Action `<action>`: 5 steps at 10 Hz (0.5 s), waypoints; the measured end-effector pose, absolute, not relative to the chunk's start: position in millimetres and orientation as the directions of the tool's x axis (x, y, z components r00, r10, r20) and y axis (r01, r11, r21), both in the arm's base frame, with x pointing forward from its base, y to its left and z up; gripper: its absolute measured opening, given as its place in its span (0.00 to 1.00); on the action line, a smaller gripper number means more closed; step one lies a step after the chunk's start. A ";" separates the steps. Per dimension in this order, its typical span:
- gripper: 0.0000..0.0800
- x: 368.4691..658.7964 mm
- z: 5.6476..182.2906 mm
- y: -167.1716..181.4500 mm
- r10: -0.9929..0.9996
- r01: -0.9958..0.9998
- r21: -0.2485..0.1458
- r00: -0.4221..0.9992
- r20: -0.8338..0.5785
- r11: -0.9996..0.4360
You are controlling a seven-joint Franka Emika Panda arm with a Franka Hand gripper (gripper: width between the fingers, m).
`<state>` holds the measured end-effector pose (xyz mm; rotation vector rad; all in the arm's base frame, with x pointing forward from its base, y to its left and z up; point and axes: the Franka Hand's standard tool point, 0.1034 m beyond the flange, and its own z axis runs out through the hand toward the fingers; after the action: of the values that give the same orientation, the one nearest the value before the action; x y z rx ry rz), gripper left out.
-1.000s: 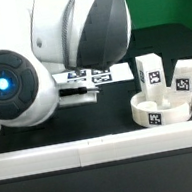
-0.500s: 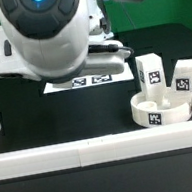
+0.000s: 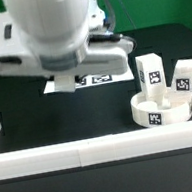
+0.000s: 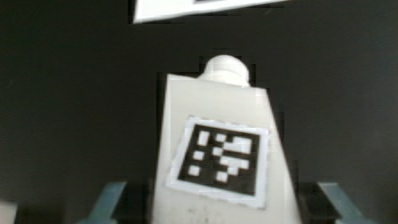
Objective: Assemble stool
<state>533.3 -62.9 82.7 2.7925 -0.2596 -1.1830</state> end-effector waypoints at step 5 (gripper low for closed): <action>0.41 563.1 109.9 -37.9 -0.147 -0.122 0.091 0.915 -0.376 -0.988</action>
Offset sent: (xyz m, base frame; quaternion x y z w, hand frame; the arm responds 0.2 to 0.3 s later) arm 0.0000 0.0000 0.0000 0.0000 0.2571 0.0000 0.9664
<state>563.1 -37.9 109.9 3.0095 -0.2119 -0.5984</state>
